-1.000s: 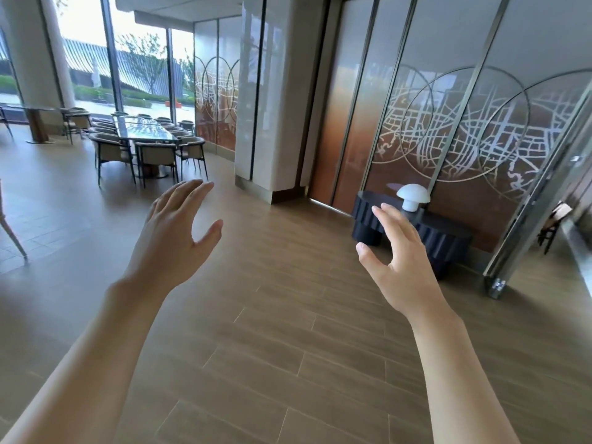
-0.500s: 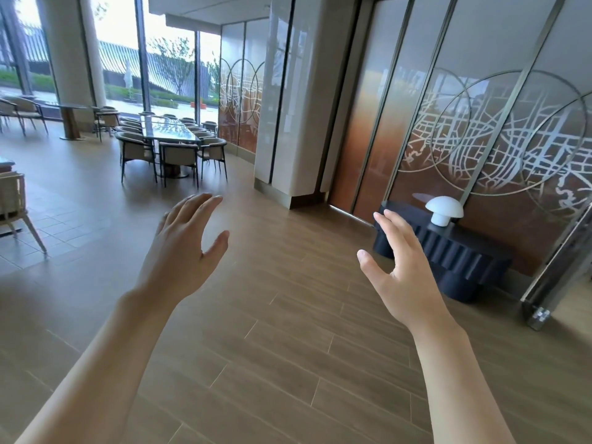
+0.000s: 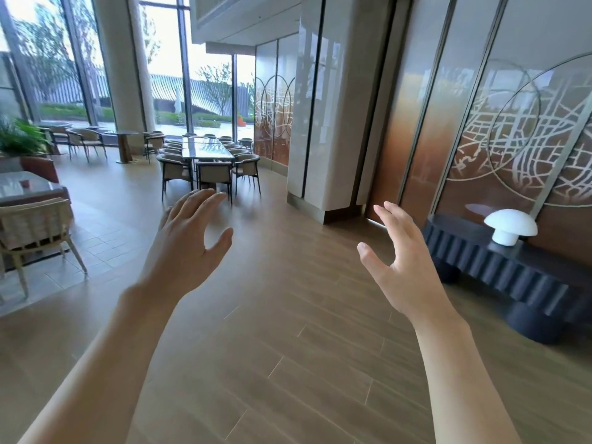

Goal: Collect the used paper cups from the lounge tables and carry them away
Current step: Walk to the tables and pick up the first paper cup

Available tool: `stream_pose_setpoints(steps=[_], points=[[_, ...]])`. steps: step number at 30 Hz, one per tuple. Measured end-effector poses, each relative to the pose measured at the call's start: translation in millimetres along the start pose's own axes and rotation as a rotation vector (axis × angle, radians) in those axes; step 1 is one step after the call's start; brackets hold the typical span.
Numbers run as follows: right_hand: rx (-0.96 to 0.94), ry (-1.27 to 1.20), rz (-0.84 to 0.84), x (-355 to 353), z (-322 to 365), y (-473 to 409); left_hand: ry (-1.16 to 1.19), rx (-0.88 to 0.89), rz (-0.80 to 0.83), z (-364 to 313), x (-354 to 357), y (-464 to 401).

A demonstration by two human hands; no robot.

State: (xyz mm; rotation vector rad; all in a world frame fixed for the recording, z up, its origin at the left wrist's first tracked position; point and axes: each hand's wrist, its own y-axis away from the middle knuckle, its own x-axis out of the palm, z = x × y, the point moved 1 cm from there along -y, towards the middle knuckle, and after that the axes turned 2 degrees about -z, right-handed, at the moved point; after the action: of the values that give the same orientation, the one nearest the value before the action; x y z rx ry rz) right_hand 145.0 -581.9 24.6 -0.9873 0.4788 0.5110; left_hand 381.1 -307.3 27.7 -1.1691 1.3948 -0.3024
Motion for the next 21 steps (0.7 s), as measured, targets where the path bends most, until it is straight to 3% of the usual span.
stream_pose_setpoints(steps=[9, 21], points=[[-0.062, -0.071, 0.08, 76.2, -46.9, -91.8, -0.002, -0.109, 0.012, 44.9, 75.0, -38.9], [-0.071, -0.048, 0.081, 206.4, -66.1, -213.8, 0.045, -0.121, -0.009, 170.5, 162.3, -140.4]])
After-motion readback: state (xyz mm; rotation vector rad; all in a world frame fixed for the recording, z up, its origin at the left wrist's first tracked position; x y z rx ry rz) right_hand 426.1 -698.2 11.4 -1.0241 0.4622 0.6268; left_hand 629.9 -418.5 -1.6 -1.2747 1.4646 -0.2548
